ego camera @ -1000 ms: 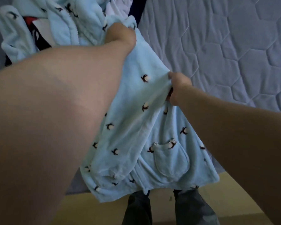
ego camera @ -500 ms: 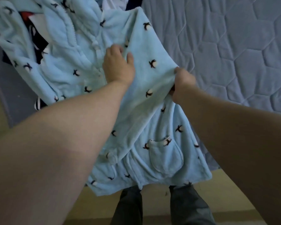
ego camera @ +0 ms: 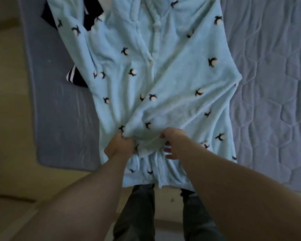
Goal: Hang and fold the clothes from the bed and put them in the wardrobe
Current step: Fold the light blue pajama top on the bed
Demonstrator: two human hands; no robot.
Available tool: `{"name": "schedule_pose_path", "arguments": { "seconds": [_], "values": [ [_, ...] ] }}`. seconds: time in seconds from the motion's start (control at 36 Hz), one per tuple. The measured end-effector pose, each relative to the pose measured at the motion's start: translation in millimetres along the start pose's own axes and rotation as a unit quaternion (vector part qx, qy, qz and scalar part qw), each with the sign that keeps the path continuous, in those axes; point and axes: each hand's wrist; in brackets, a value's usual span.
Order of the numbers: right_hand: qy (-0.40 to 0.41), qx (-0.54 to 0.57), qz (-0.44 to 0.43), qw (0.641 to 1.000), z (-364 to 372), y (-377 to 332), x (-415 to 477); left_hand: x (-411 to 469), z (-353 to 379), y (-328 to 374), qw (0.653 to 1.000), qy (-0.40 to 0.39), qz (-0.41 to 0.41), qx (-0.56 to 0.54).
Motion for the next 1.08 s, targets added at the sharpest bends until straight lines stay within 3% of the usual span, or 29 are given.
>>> {"name": "schedule_pose_path", "arguments": {
  "seconds": [0.11, 0.28, 0.42, 0.5, 0.56, 0.64, 0.72, 0.78, 0.89, 1.03, 1.08],
  "values": [
    [-0.015, 0.014, -0.055, 0.998, 38.1, 25.0, 1.9, 16.1, -13.7, -0.1, 0.993, 0.018, 0.075, -0.094],
    [0.062, 0.058, -0.134, 0.987, 76.1, 42.9, 4.1, 31.5, -32.6, -8.8, 0.971, -0.018, 0.031, -0.238],
    [0.042, -0.165, -0.131, 0.977, 91.3, 39.7, -0.7, 55.5, -29.6, -24.6, 0.985, -0.032, 0.000, -0.172],
    [0.033, -0.298, -0.125, 0.946, 98.9, 29.5, -5.3, 79.1, -44.8, -16.3, 0.974, -0.011, -0.038, -0.222],
    [0.065, -0.333, -0.179, 0.924, 109.1, 18.4, -7.2, 101.6, -66.1, -1.5, 0.964, 0.031, -0.034, -0.263],
    [0.095, -0.338, -0.253, 0.901, 126.3, -2.9, -11.2, 134.8, -105.4, 25.9, 0.934, 0.088, -0.012, -0.347],
    [0.125, -0.314, -0.314, 0.887, 136.9, -24.6, -11.5, 168.4, -141.6, 51.2, 0.906, 0.095, 0.009, -0.412],
    [0.142, -0.300, -0.353, 0.875, 142.0, -37.7, -11.5, 190.0, -164.2, 66.7, 0.881, 0.045, -0.005, -0.472],
    [0.130, -0.289, -0.385, 0.867, 154.6, -58.5, -12.3, 214.7, -200.1, 88.9, 0.820, -0.156, -0.022, -0.550],
    [0.114, -0.232, -0.401, 0.879, 167.5, -76.7, -18.3, 229.1, -236.6, 101.6, 0.728, -0.196, 0.007, -0.657],
    [0.115, -0.197, -0.415, 0.881, 172.7, -82.3, -23.4, 231.1, -253.9, 102.3, 0.710, -0.188, 0.016, -0.678]
  ]
}}
Point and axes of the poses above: each hand's wrist, its own x-axis towards the middle knuckle, its own z-axis out of the palm, y = z × x, and after that the axes turned 5 degrees about y, right-handed
